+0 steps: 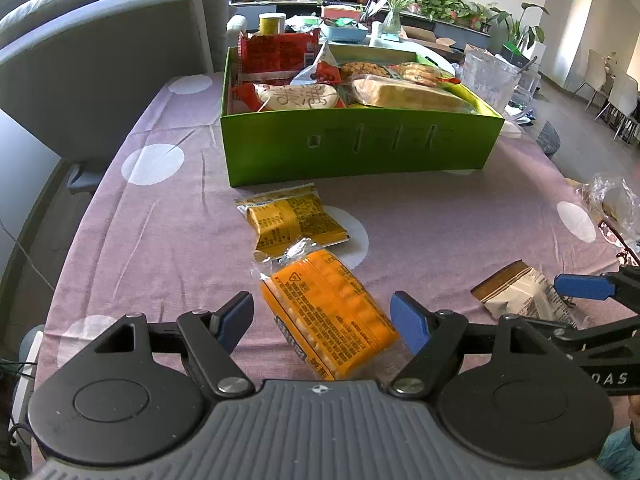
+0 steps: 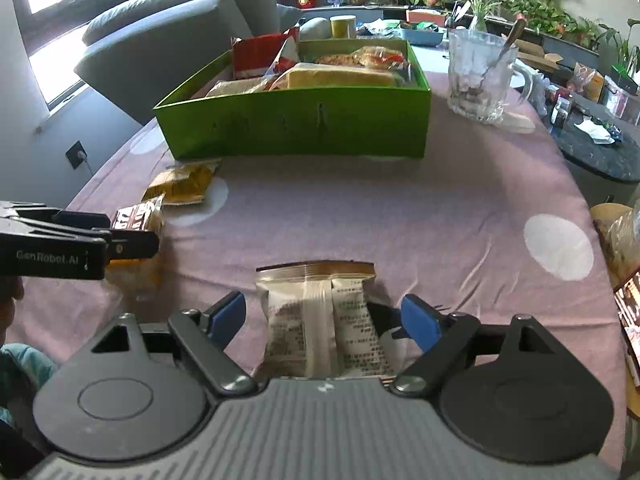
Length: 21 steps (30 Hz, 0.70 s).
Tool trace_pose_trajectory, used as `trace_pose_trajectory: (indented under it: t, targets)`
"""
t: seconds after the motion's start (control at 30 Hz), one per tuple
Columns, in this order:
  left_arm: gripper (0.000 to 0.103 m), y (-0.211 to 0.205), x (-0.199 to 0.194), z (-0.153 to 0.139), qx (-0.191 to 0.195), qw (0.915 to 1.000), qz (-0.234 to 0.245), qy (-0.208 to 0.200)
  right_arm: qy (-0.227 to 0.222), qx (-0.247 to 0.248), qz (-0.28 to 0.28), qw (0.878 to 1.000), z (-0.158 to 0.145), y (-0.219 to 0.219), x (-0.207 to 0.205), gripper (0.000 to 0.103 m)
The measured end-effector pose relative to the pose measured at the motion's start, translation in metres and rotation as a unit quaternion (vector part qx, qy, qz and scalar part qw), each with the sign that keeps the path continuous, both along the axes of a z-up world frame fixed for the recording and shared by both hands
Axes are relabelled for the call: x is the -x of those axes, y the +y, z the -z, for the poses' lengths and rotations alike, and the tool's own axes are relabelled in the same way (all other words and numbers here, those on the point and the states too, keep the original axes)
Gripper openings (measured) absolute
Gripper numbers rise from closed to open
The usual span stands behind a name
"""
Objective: Organize snacks
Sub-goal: 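Grasp the orange bag with the left gripper while the right gripper grasps a clear-wrapped cake, then carry the orange bag and the cake over the green box with both grippers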
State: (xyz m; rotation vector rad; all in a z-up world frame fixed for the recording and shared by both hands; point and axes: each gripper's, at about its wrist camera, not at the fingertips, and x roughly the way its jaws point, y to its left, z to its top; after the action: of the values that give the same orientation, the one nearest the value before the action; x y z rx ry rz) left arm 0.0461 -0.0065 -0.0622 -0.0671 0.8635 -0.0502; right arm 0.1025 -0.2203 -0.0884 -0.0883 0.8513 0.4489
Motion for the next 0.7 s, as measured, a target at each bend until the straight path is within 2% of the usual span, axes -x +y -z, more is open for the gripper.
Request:
trace_pose_trajectory:
  t: [0.33,0.43,0.5,0.7]
  targets:
    - [0.072,-0.009,-0.009,0.006,-0.008,0.9997,0.022,0.009,0.006,0.017,0.007,1.000,0.008,0.004,-0.007,0.073]
    - [0.058,-0.010,-0.008,0.007,-0.017,0.9994,0.030,0.003,-0.004,0.021,0.004,1.000,0.006,0.004,-0.006,0.070]
    - [0.045,-0.010,-0.008,0.007,-0.010,0.9992,0.039,0.005,-0.005,0.015,0.003,1.000,0.005,0.004,-0.007,0.069]
    - [0.040,-0.010,-0.008,0.006,-0.003,0.9988,0.050,-0.002,-0.011,-0.002,0.014,1.000,0.001,0.001,-0.011,0.069]
